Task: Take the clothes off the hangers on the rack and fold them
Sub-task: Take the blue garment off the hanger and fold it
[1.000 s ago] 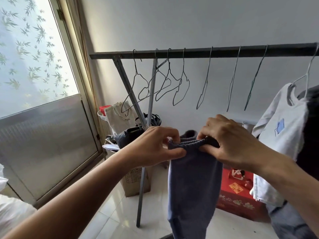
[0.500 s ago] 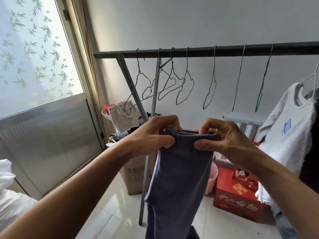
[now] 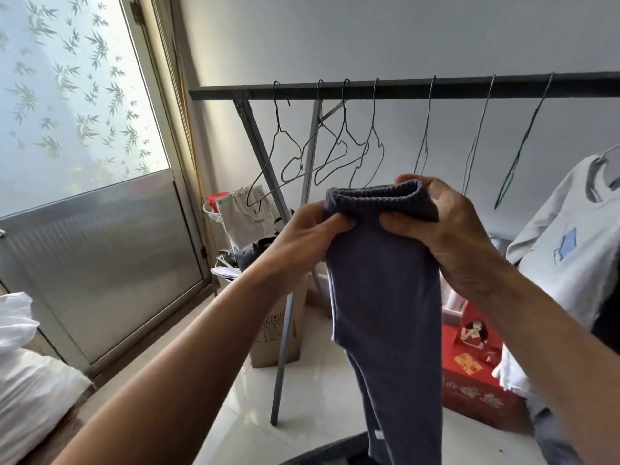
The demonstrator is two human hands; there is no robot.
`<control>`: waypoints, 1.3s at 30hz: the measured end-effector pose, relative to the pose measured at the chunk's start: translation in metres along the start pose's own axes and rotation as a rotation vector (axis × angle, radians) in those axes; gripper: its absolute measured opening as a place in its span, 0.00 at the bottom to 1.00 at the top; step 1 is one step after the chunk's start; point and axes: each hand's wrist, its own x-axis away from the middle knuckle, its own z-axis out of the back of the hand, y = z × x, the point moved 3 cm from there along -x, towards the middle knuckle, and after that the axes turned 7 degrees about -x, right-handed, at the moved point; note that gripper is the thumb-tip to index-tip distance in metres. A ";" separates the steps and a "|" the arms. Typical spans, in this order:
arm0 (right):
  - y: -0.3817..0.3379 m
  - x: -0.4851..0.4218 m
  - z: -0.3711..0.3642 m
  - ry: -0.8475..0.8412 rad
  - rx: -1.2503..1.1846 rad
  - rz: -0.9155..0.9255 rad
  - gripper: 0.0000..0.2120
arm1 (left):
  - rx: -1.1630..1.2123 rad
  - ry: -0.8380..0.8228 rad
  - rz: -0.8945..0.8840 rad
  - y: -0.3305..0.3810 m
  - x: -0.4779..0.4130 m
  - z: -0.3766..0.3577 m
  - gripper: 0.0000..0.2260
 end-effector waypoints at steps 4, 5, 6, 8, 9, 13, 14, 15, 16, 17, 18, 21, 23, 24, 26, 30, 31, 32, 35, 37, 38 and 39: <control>0.031 0.022 0.018 -0.207 0.187 -0.344 0.18 | 0.148 0.045 0.049 0.002 -0.015 0.004 0.09; 0.040 0.028 0.021 -0.204 0.202 -0.418 0.17 | 0.191 0.047 0.065 0.003 -0.018 0.005 0.10; 0.049 0.033 0.023 -0.187 0.188 -0.461 0.17 | 0.224 0.053 0.085 0.003 -0.021 0.006 0.11; 0.057 0.036 0.024 -0.167 0.092 -0.475 0.16 | 0.285 0.074 0.143 0.003 -0.025 0.007 0.11; 0.059 0.035 0.023 -0.158 0.018 -0.458 0.15 | 0.316 0.088 0.176 0.000 -0.028 0.009 0.10; 0.054 0.024 0.010 -0.033 -0.223 -0.348 0.08 | 0.466 0.010 0.302 -0.019 -0.026 0.011 0.20; 0.052 0.019 0.007 0.000 -0.272 -0.326 0.08 | 0.510 -0.037 0.301 -0.025 -0.022 0.012 0.26; 0.049 0.016 0.002 0.026 -0.318 -0.311 0.08 | 0.554 -0.078 0.291 -0.031 -0.016 0.013 0.31; 0.047 0.012 -0.002 0.044 -0.353 -0.297 0.08 | 0.581 -0.100 0.284 -0.038 -0.010 0.014 0.35; 0.043 0.009 -0.006 0.065 -0.378 -0.294 0.08 | 0.599 -0.110 0.285 -0.046 -0.002 0.014 0.38; 0.042 0.005 -0.008 0.092 -0.386 -0.300 0.07 | 0.607 -0.114 0.293 -0.054 0.007 0.014 0.39; 0.039 0.000 -0.014 0.141 -0.358 -0.364 0.08 | 0.571 -0.080 0.309 -0.079 0.031 0.009 0.41; 0.040 -0.001 -0.017 0.144 -0.343 -0.394 0.09 | 0.526 -0.054 0.241 -0.090 0.043 0.006 0.35; 0.040 0.000 -0.018 0.147 -0.349 -0.397 0.10 | 0.463 -0.007 0.196 -0.093 0.046 0.006 0.30; 0.043 0.000 -0.021 0.141 -0.351 -0.407 0.10 | 0.272 0.119 0.108 -0.093 0.049 0.008 0.18; 0.043 0.003 -0.025 0.107 -0.309 -0.407 0.11 | 0.028 0.337 0.061 -0.086 0.041 0.017 0.08; 0.042 0.001 -0.024 0.108 -0.298 -0.393 0.11 | -0.015 0.359 0.052 -0.084 0.040 0.021 0.10; 0.041 -0.001 -0.021 0.116 -0.290 -0.379 0.11 | -0.046 0.365 0.050 -0.081 0.038 0.026 0.11; 0.040 -0.011 -0.006 0.178 -0.265 -0.363 0.11 | -0.052 0.283 0.072 -0.068 0.034 0.037 0.14; 0.041 -0.016 0.000 0.213 -0.237 -0.366 0.12 | -0.023 0.232 0.101 -0.062 0.029 0.041 0.16; 0.042 -0.018 0.001 0.224 -0.231 -0.363 0.12 | 0.005 0.223 0.108 -0.060 0.027 0.041 0.17; 0.043 -0.020 0.001 0.229 -0.235 -0.355 0.12 | 0.053 0.219 0.114 -0.059 0.026 0.040 0.17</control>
